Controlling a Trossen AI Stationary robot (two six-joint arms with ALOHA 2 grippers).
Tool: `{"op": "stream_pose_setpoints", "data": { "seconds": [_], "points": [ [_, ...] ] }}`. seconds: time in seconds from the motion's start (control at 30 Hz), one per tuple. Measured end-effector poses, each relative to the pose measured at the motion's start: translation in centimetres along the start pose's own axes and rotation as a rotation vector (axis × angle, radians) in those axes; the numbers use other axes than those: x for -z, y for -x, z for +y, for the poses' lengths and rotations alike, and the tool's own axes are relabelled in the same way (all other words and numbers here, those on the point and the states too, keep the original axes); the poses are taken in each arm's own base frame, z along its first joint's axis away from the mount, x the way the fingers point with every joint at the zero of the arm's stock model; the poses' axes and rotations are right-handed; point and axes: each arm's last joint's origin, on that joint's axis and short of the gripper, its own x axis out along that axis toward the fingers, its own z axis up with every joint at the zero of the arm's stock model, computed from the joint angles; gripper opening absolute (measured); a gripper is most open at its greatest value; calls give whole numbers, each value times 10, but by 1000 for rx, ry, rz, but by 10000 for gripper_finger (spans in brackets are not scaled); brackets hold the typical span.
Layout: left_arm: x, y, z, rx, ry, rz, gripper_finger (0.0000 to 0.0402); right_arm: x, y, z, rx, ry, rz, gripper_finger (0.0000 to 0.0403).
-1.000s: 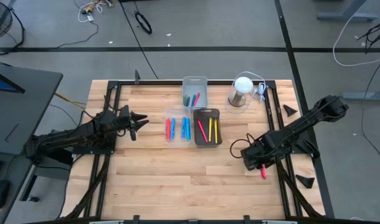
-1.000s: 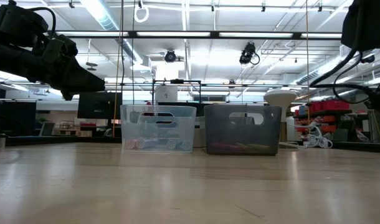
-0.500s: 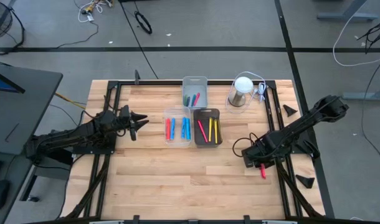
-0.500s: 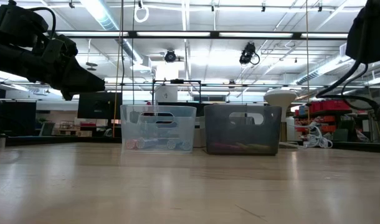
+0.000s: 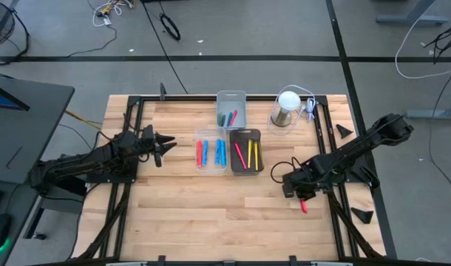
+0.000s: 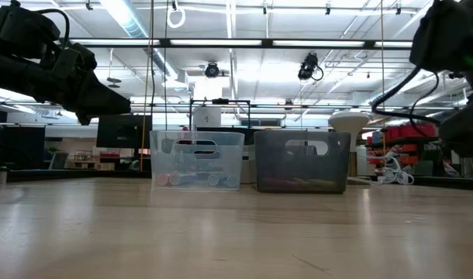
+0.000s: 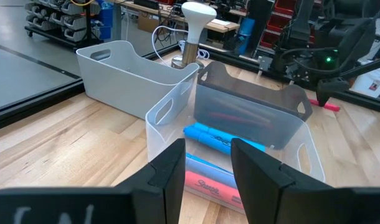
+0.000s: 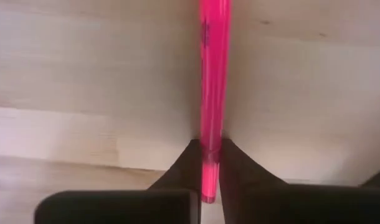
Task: Pick & Place Markers
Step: Put the pink marker pen into the black bin
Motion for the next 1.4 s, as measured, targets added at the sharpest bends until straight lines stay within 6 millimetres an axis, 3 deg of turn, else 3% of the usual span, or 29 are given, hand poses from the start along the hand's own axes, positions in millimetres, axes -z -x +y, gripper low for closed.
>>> {"op": "stream_pose_setpoints", "data": {
  "seconds": [0.57, 0.83, 1.4],
  "points": [
    [0, 0, 0, 0, 0, 1, 135, -7, 30, 28, -104, 131, -46, 26],
    [0, 0, 0, 0, 0, 1, 135, -6, 42, 43, -149, 452, 3, 28],
    [0, 0, 0, 0, 0, 1, 135, -14, 28, 81, -71, 978, -30, 24]
  ]
}}
